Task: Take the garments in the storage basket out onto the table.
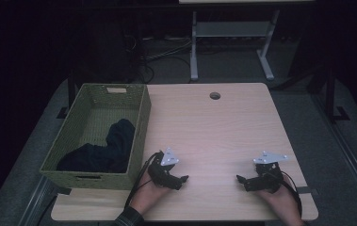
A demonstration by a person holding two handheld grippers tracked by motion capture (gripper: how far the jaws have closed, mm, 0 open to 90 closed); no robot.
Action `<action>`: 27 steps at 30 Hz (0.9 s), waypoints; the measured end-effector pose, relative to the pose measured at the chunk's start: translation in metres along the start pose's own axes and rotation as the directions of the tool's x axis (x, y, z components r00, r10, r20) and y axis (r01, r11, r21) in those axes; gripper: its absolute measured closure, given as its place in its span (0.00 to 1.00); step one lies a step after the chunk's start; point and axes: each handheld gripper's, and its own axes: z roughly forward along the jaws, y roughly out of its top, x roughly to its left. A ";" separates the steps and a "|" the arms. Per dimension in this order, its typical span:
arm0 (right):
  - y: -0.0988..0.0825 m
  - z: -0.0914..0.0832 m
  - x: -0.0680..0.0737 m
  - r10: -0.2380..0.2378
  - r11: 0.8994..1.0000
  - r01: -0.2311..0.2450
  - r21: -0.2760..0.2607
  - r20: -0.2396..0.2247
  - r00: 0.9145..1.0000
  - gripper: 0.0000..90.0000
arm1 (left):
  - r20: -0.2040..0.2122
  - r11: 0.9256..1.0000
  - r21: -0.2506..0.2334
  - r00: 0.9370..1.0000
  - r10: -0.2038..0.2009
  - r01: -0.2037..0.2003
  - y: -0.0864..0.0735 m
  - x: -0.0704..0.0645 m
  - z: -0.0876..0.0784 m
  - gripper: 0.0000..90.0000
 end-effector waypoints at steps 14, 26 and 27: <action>0.000 0.000 0.001 0.006 1.000 -0.006 0.001 0.000 1.000 0.01 | 0.023 1.000 0.000 0.999 0.023 -0.023 0.001 0.002 0.001 0.14; -0.001 -0.001 0.001 0.008 1.000 -0.008 0.002 0.005 1.000 0.01 | 0.023 1.000 0.001 0.999 0.024 -0.024 0.002 0.003 0.002 0.14; -0.001 -0.001 0.001 0.006 1.000 -0.006 0.001 0.005 1.000 0.01 | 0.023 1.000 0.001 0.999 0.024 -0.024 0.002 0.003 0.002 0.14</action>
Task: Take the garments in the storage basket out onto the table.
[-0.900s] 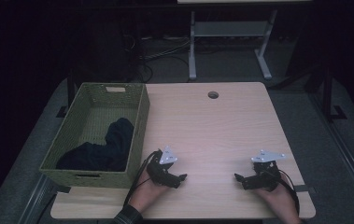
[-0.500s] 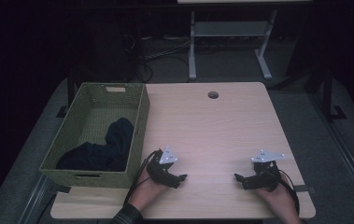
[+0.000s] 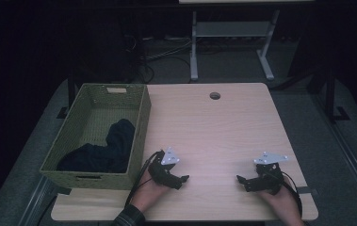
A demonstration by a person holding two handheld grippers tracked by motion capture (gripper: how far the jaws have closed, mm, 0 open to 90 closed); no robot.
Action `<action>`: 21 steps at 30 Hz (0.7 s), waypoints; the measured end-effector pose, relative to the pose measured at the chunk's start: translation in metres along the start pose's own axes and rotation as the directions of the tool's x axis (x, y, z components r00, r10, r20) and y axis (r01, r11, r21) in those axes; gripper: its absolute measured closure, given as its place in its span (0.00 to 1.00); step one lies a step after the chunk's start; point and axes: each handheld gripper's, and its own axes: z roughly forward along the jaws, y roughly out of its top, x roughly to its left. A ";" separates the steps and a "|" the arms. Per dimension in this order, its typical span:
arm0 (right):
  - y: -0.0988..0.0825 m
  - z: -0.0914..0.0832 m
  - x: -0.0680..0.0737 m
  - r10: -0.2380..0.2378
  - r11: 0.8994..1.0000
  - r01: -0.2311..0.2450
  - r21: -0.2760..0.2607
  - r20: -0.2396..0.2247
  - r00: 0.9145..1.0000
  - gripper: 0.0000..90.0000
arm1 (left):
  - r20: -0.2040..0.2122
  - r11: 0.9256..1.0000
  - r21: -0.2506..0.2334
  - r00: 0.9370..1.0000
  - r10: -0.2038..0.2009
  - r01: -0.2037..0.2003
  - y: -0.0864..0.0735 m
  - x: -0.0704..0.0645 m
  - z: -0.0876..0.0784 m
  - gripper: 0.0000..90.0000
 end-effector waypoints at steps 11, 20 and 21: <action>0.000 0.000 0.000 -0.002 1.000 0.002 -0.001 -0.001 1.000 0.01 | 0.000 1.000 -0.001 1.000 0.000 0.000 0.000 0.000 0.001 0.14; 0.000 0.000 0.000 -0.001 1.000 0.001 0.000 -0.001 1.000 0.01 | -0.003 1.000 -0.001 1.000 -0.002 0.002 0.001 0.000 0.001 0.14; 0.000 0.000 0.000 0.000 1.000 0.000 0.000 -0.001 1.000 0.01 | -0.003 1.000 -0.001 1.000 -0.002 0.002 0.001 0.000 0.001 0.14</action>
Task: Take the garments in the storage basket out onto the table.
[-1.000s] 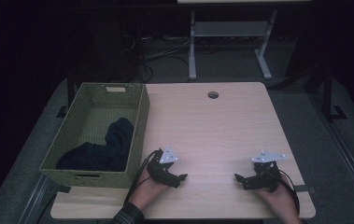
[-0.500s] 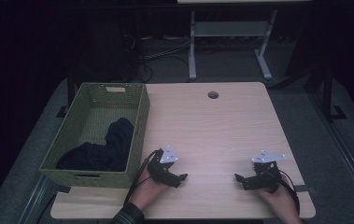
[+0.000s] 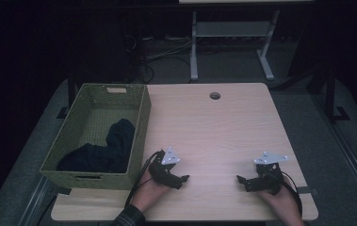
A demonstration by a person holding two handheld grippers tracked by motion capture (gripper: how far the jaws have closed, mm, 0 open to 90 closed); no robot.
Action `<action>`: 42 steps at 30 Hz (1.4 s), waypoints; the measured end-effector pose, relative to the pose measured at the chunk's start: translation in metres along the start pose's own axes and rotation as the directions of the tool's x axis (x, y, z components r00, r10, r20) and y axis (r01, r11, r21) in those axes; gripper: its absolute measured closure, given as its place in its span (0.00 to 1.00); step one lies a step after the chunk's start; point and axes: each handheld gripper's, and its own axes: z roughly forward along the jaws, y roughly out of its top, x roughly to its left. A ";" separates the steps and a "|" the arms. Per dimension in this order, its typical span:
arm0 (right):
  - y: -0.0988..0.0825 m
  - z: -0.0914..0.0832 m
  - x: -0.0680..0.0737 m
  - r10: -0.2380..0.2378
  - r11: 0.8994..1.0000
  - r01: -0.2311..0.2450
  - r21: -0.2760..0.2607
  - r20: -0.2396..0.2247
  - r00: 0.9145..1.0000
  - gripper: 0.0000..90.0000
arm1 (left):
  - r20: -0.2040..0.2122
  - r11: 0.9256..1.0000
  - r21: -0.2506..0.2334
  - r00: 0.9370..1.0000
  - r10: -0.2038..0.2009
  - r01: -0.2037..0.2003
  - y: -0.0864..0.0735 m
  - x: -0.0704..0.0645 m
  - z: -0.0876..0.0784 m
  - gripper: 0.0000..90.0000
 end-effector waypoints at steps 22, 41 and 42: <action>0.001 0.001 -0.001 0.004 1.000 -0.004 0.000 0.006 1.000 0.01 | 0.000 1.000 0.000 1.000 0.000 0.000 0.000 0.000 0.000 0.14; 0.001 0.001 -0.001 0.008 1.000 -0.008 0.002 0.006 1.000 0.01 | 0.026 0.999 0.020 0.999 -0.041 0.040 0.008 0.004 -0.004 0.15; 0.001 0.001 -0.001 0.008 1.000 -0.008 0.002 0.006 1.000 0.01 | 0.026 0.999 0.020 0.999 -0.041 0.040 0.008 0.004 -0.004 0.15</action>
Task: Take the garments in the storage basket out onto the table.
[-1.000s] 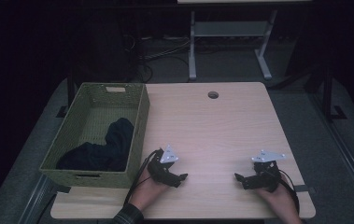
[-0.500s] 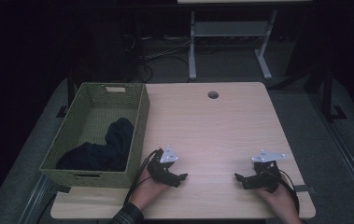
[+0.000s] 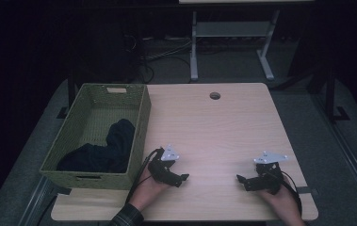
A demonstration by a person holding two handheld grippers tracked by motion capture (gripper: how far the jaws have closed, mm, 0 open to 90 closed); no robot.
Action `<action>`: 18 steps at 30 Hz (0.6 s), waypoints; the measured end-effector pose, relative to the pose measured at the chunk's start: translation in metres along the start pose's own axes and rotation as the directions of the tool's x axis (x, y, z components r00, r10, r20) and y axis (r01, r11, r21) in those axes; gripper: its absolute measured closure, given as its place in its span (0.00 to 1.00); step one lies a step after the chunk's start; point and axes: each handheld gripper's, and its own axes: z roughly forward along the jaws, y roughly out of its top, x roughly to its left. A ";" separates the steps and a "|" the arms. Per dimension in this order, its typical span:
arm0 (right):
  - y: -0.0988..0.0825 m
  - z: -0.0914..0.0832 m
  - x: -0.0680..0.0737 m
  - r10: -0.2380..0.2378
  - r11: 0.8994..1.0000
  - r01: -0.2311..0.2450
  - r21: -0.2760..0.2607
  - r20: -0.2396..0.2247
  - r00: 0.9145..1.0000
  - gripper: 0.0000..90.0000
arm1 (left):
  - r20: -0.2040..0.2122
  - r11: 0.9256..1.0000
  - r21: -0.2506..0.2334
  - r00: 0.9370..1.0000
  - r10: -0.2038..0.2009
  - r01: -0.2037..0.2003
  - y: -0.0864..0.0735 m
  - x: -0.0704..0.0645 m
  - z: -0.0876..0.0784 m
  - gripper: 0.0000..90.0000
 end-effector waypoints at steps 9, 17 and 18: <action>0.000 0.000 0.000 0.000 1.000 0.000 0.000 0.000 1.000 0.01 | 0.014 1.000 -0.004 1.000 0.011 -0.011 0.007 0.002 -0.006 0.15; 0.000 0.000 0.000 0.000 1.000 0.000 0.000 0.000 1.000 0.01 | 0.026 1.000 -0.007 1.000 0.007 -0.007 0.011 0.001 -0.010 0.15; 0.000 0.000 0.000 0.000 1.000 0.000 0.000 0.000 1.000 0.01 | 0.024 1.000 -0.008 1.000 0.011 -0.011 0.012 0.001 -0.011 0.15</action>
